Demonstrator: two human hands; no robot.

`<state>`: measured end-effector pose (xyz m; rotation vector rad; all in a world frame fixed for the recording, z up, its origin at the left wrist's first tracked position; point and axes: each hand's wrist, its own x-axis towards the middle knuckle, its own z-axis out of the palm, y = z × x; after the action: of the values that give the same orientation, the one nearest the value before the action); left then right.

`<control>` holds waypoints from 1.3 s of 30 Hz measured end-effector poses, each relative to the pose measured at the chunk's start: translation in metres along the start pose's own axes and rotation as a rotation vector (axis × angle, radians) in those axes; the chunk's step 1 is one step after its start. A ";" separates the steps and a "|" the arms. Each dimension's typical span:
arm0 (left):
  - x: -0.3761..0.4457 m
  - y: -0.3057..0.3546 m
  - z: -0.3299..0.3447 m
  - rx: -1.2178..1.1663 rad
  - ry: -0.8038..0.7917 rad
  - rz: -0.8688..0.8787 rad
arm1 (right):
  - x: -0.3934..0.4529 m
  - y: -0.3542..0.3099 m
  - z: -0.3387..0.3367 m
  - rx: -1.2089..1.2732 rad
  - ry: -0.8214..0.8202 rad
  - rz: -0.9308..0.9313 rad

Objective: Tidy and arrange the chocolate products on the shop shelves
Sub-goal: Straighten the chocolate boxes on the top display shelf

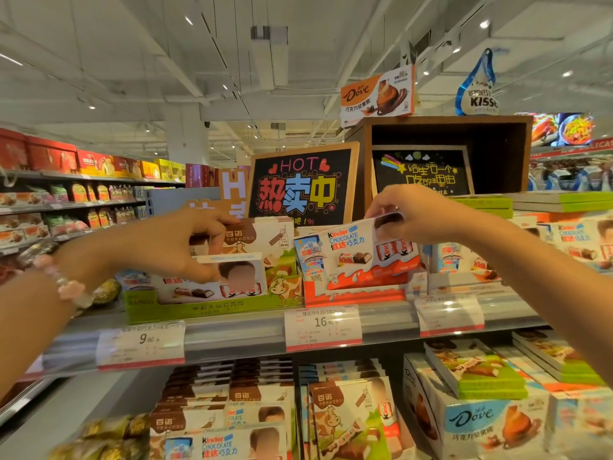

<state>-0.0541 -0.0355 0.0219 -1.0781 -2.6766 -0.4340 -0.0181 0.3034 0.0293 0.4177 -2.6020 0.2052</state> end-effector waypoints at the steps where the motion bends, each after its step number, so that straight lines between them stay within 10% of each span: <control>1: 0.000 -0.001 -0.001 -0.005 -0.002 -0.005 | 0.002 0.000 -0.002 0.006 -0.021 0.004; 15: -0.004 -0.001 0.002 -0.030 0.093 0.061 | 0.005 0.008 -0.007 0.166 -0.172 0.000; 25: 0.002 0.002 0.006 -0.055 0.164 0.138 | 0.005 -0.025 -0.003 -0.500 -0.139 -0.003; 31: 0.004 0.001 0.007 -0.032 0.199 0.142 | 0.019 -0.102 0.013 0.146 -0.031 -0.318; 39: 0.004 0.003 0.006 -0.040 0.237 0.178 | 0.049 -0.143 0.037 0.129 -0.139 -0.295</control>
<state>-0.0550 -0.0284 0.0179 -1.1829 -2.3538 -0.5458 -0.0282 0.1484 0.0314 0.8815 -2.6285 0.2504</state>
